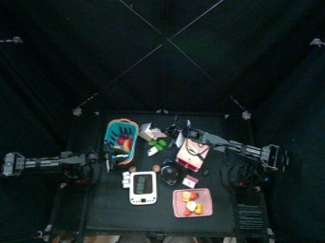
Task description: Grab cleaver with other hand
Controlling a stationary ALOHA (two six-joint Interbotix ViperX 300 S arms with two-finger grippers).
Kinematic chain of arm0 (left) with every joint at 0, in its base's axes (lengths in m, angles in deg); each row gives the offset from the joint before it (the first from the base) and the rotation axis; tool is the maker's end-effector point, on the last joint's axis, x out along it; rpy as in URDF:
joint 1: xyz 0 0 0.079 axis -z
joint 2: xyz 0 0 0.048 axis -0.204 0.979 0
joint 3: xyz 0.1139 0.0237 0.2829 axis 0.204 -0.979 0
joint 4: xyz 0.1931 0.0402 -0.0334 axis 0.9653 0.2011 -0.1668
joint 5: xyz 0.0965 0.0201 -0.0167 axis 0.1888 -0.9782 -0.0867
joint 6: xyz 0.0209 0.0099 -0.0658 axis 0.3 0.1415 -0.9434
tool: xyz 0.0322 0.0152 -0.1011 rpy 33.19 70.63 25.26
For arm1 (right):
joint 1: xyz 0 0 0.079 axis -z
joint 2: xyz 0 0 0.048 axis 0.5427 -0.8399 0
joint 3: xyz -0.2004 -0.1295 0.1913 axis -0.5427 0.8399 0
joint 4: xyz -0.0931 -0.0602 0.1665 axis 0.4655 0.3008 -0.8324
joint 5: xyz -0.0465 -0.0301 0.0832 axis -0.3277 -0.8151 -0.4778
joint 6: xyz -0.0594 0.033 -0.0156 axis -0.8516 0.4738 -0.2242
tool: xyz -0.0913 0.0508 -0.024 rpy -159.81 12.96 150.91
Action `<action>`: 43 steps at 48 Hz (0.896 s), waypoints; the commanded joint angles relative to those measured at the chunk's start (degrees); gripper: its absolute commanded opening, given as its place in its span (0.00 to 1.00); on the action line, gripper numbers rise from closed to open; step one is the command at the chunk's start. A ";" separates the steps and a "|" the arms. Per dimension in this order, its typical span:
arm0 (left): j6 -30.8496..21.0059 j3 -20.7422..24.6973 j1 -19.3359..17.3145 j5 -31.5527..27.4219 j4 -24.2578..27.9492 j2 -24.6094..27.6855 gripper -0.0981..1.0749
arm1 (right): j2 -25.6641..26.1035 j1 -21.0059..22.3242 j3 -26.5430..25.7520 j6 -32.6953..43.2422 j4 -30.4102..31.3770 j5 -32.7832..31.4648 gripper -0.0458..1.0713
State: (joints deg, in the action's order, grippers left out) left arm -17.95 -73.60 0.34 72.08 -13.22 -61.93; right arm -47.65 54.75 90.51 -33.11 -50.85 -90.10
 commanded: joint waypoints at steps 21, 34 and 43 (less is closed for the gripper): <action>0.09 -0.18 2.02 7.29 11.95 0.18 0.70 | 4.04 -9.23 10.37 -0.26 2.02 24.08 0.49; -0.26 0.44 9.23 13.54 12.92 5.71 0.84 | 4.13 -13.54 14.41 -0.44 2.90 36.30 0.49; -0.18 2.02 9.84 14.94 9.14 10.81 0.91 | 1.93 -16.08 14.24 -0.44 4.39 37.79 0.49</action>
State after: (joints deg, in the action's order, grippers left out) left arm -18.13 -73.86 10.19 85.70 -2.50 -52.87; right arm -45.63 39.81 105.71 -33.46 -46.90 -53.10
